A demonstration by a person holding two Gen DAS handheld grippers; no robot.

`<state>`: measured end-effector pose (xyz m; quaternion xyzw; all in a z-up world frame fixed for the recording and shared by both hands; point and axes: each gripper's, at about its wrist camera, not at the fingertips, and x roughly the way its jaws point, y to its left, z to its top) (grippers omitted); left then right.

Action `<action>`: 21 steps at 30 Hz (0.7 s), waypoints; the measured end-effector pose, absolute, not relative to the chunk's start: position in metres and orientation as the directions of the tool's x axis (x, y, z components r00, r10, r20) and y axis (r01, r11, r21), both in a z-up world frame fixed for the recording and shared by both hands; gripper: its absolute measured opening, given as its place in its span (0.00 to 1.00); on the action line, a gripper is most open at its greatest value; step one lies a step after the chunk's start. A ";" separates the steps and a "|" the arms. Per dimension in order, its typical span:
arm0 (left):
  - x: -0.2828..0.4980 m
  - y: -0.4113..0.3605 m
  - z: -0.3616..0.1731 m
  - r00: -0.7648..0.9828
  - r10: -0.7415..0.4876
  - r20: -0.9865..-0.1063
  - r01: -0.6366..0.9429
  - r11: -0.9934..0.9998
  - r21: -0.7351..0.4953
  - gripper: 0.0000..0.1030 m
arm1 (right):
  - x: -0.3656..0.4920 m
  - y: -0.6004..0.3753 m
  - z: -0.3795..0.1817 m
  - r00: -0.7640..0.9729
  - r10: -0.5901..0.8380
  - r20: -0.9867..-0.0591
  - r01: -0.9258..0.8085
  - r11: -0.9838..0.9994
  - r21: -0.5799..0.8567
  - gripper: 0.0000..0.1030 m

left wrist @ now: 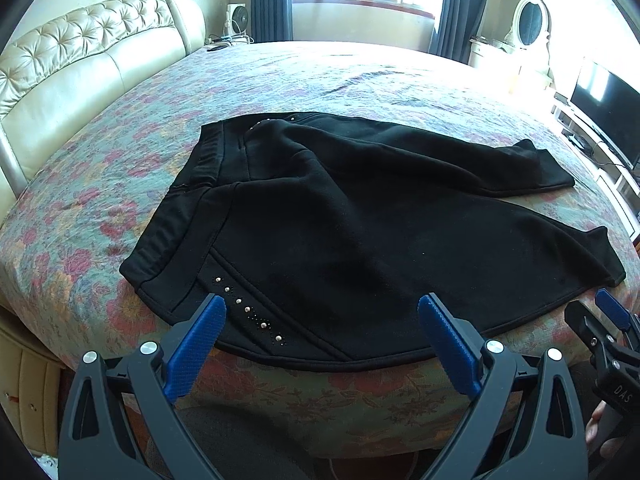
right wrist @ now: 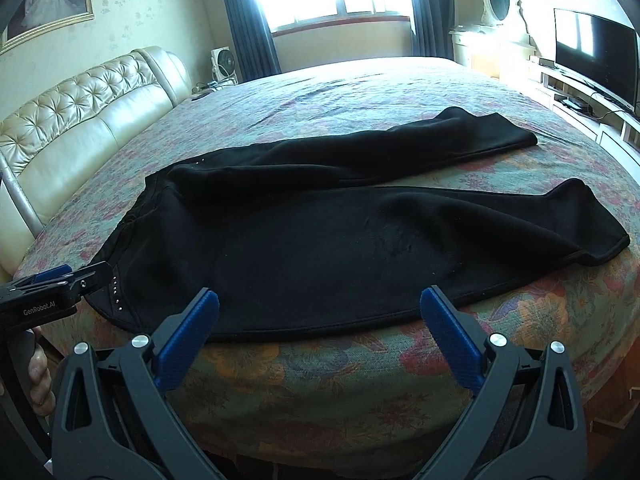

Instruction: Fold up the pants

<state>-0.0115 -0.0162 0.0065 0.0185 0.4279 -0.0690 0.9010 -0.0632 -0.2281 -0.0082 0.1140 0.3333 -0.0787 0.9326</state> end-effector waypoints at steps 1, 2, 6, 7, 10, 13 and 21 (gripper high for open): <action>-0.012 -0.017 0.006 0.626 -0.106 -0.773 0.140 0.990 -0.022 0.93 | -0.062 -0.226 -0.008 0.765 -0.076 -0.639 0.221 0.964 0.151 0.98; -0.012 -0.018 0.008 0.627 -0.103 -0.772 0.135 0.991 -0.022 0.93 | -0.062 -0.225 -0.008 0.765 -0.079 -0.639 0.219 0.965 0.143 0.98; -0.012 -0.020 0.008 0.626 -0.110 -0.772 0.142 0.990 -0.026 0.93 | -0.058 -0.225 -0.009 0.755 -0.096 -0.649 0.228 0.966 0.122 0.98; -0.012 -0.020 0.008 0.627 -0.110 -0.771 0.143 0.989 -0.025 0.93 | -0.057 -0.226 -0.009 0.753 -0.097 -0.651 0.230 0.966 0.122 0.98; -0.011 -0.022 0.008 0.627 -0.110 -0.771 0.144 0.989 -0.023 0.93 | -0.056 -0.230 -0.010 0.748 -0.101 -0.656 0.242 0.962 0.127 0.98; -0.014 -0.020 0.009 0.626 -0.114 -0.771 0.145 0.989 -0.029 0.93 | -0.055 -0.233 -0.010 0.746 -0.108 -0.657 0.248 0.961 0.124 0.98; -0.012 -0.022 0.008 0.617 -0.111 -0.779 0.146 0.989 -0.026 0.93 | -0.051 -0.237 -0.009 0.742 -0.113 -0.661 0.251 0.961 0.118 0.98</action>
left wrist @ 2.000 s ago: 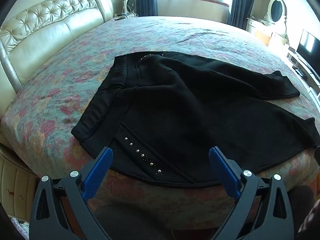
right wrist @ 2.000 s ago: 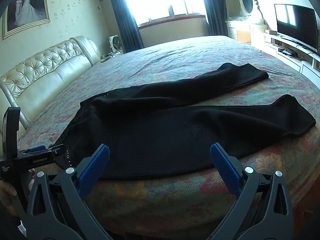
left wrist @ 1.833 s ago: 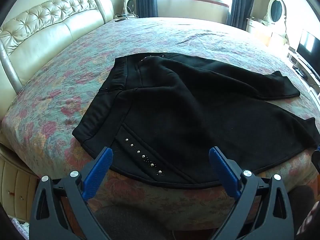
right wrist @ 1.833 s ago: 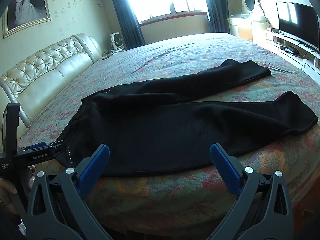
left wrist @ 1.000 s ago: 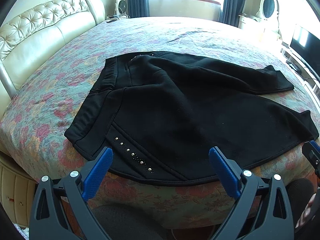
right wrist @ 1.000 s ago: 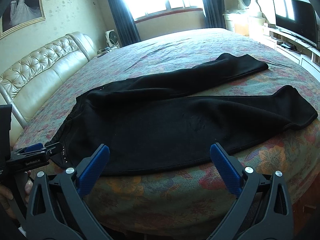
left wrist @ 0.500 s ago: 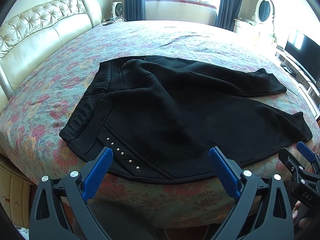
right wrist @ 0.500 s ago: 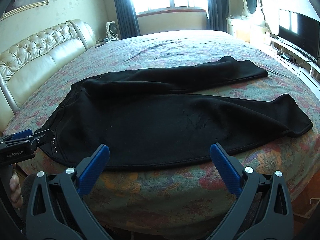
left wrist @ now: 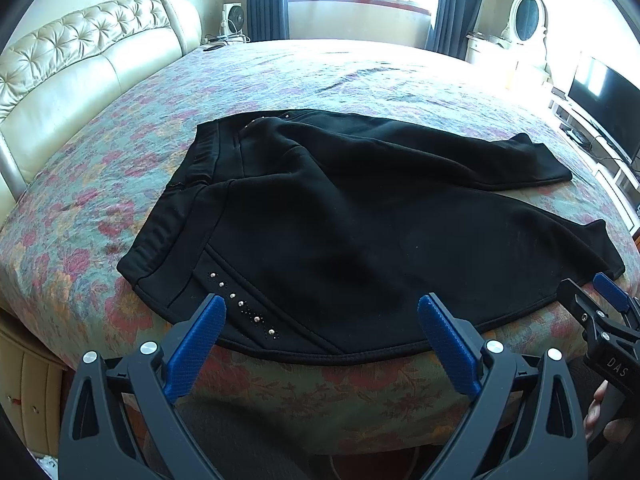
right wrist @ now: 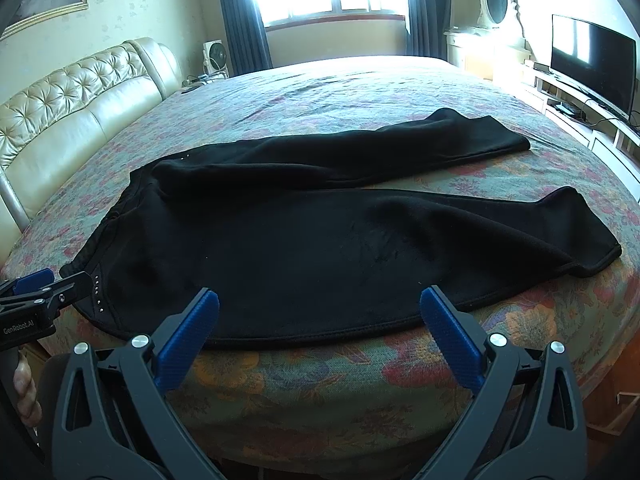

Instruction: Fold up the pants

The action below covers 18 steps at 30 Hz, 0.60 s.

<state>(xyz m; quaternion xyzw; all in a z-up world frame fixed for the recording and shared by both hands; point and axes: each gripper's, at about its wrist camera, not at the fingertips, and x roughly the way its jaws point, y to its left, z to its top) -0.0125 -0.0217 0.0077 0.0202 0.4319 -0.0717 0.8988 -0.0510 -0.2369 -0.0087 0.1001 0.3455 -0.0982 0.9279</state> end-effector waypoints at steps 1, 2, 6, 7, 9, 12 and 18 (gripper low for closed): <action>-0.015 -0.022 0.006 0.617 -0.108 -0.779 0.145 0.989 -0.023 0.93 | -0.051 -0.237 -0.009 0.741 -0.114 -0.661 0.252 0.961 0.117 0.98; -0.015 -0.022 0.005 0.616 -0.107 -0.780 0.145 0.989 -0.022 0.93 | -0.051 -0.238 -0.010 0.741 -0.111 -0.662 0.251 0.961 0.120 0.98; -0.014 -0.022 0.004 0.611 -0.111 -0.784 0.143 0.989 -0.029 0.93 | -0.051 -0.239 -0.010 0.742 -0.110 -0.661 0.251 0.960 0.122 0.98; -0.014 -0.022 0.004 0.612 -0.110 -0.783 0.141 0.990 -0.029 0.93 | -0.051 -0.239 -0.010 0.742 -0.110 -0.661 0.251 0.960 0.122 0.98; -0.014 -0.022 0.003 0.612 -0.107 -0.784 0.139 0.990 -0.026 0.93 | -0.051 -0.239 -0.010 0.742 -0.111 -0.661 0.253 0.960 0.122 0.98; -0.014 -0.021 0.002 0.610 -0.107 -0.785 0.135 0.990 -0.029 0.93 | -0.051 -0.240 -0.011 0.740 -0.109 -0.663 0.255 0.959 0.126 0.98; -0.013 -0.020 0.001 0.607 -0.105 -0.788 0.137 0.990 -0.026 0.93 | -0.051 -0.242 -0.013 0.739 -0.105 -0.666 0.254 0.958 0.131 0.98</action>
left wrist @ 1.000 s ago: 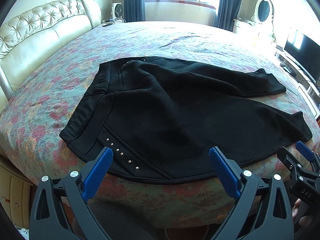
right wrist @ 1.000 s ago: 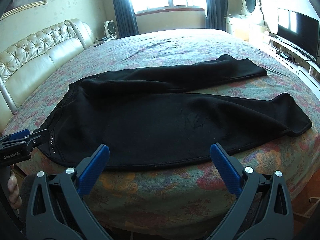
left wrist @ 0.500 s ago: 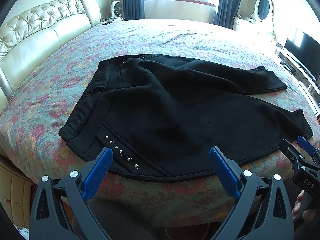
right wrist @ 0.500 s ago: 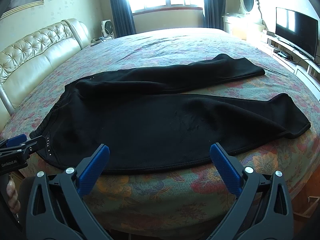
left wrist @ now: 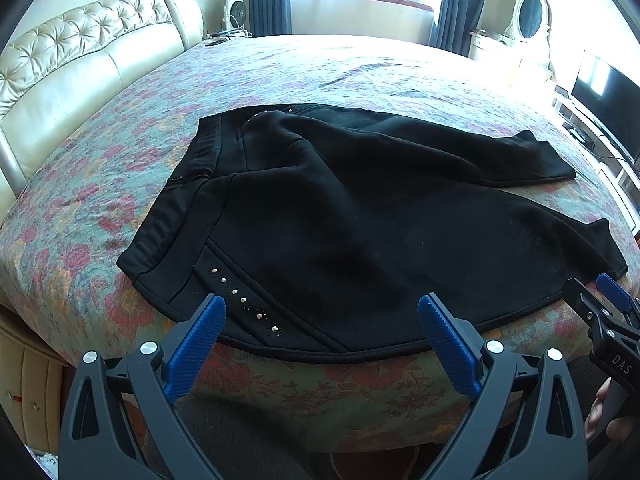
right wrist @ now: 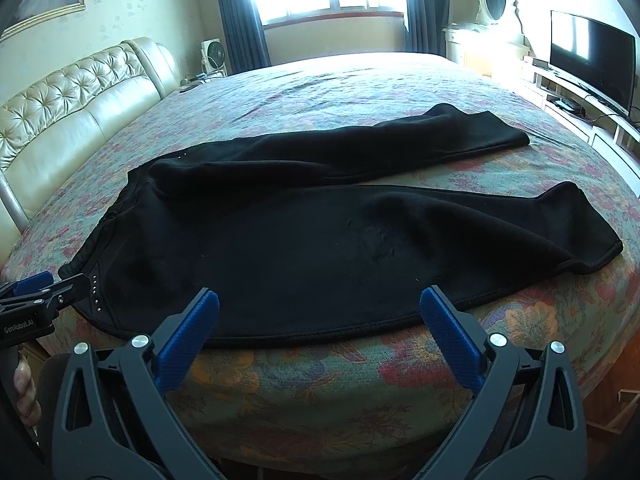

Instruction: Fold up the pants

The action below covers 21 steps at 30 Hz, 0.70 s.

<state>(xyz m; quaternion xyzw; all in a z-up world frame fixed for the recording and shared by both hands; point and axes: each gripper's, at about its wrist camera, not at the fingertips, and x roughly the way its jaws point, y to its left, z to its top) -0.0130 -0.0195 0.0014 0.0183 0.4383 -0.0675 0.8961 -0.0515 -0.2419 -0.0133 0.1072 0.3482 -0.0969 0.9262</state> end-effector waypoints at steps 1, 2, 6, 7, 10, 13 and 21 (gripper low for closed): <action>-0.012 -0.019 0.001 0.605 -0.105 -0.789 0.138 0.990 -0.026 0.93 | -0.051 -0.243 -0.014 0.738 -0.104 -0.667 0.254 0.958 0.132 0.98; -0.012 -0.018 0.001 0.605 -0.105 -0.789 0.138 0.990 -0.026 0.93 | -0.052 -0.243 -0.014 0.737 -0.104 -0.668 0.255 0.958 0.132 0.98; -0.009 -0.014 -0.001 0.605 -0.098 -0.790 0.121 0.992 -0.031 0.93 | -0.051 -0.252 -0.018 0.731 -0.108 -0.674 0.270 0.953 0.139 0.98; -0.007 -0.011 -0.002 0.605 -0.095 -0.791 0.115 0.993 -0.031 0.93 | -0.051 -0.255 -0.019 0.729 -0.106 -0.676 0.275 0.950 0.147 0.98; -0.003 -0.006 -0.004 0.605 -0.082 -0.792 0.102 0.994 -0.025 0.93 | -0.053 -0.265 -0.021 0.724 -0.121 -0.680 0.303 0.940 0.156 0.98; 0.000 -0.002 -0.006 0.603 -0.085 -0.793 0.098 0.995 -0.033 0.93 | -0.053 -0.275 -0.022 0.719 -0.133 -0.682 0.327 0.931 0.163 0.98; 0.005 -0.005 -0.010 0.596 -0.090 -0.798 0.132 0.991 -0.013 0.93 | -0.052 -0.296 -0.020 0.712 -0.138 -0.688 0.348 0.921 0.175 0.98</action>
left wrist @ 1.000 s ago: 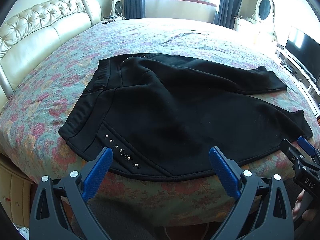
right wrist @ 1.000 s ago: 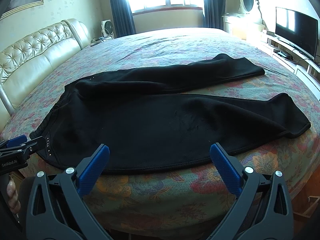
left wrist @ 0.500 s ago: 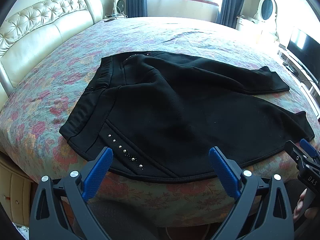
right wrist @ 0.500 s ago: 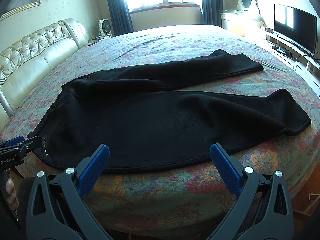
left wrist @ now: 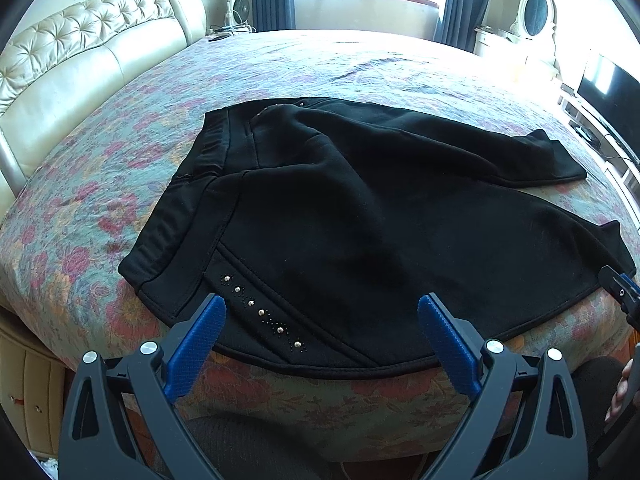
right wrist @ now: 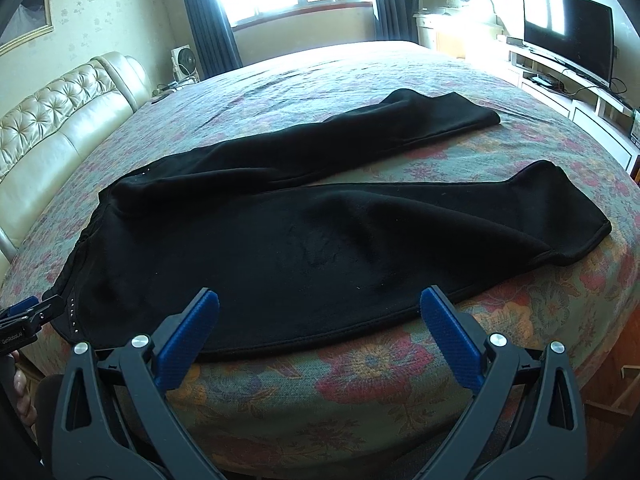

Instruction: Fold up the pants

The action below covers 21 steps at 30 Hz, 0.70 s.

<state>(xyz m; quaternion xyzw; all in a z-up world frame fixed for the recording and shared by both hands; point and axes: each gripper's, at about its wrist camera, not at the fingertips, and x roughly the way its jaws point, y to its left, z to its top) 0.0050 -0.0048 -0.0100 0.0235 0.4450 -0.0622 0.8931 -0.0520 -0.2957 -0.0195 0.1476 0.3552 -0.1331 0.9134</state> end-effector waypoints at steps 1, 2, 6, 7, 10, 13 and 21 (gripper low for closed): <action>0.006 -0.004 -0.010 0.598 -0.089 -0.796 0.135 0.991 -0.009 0.93 | -0.052 -0.301 -0.018 0.711 -0.141 -0.689 0.355 0.918 0.178 0.98; 0.008 -0.004 -0.010 0.599 -0.087 -0.796 0.139 0.990 -0.003 0.94 | -0.052 -0.306 -0.017 0.710 -0.145 -0.689 0.362 0.914 0.181 0.98; 0.017 0.006 -0.010 0.604 -0.079 -0.793 0.143 0.990 0.011 0.94 | -0.052 -0.341 -0.005 0.706 -0.149 -0.692 0.388 0.899 0.202 0.98; 0.021 0.011 -0.012 0.603 -0.078 -0.794 0.140 0.990 0.009 0.93 | -0.052 -0.353 -0.001 0.703 -0.153 -0.694 0.403 0.890 0.212 0.98; 0.030 0.019 -0.016 0.595 -0.070 -0.800 0.136 0.991 0.015 0.93 | -0.052 -0.400 0.010 0.689 -0.152 -0.708 0.459 0.848 0.264 0.98; 0.036 0.025 -0.020 0.594 -0.056 -0.802 0.141 0.989 0.035 0.94 | -0.056 -0.455 0.016 0.684 -0.154 -0.713 0.513 0.796 0.320 0.98; 0.046 0.041 -0.036 0.542 -0.072 -0.837 0.108 0.994 -0.015 0.93 | -0.072 -0.623 -0.021 0.731 0.011 -0.683 0.540 0.602 0.588 0.98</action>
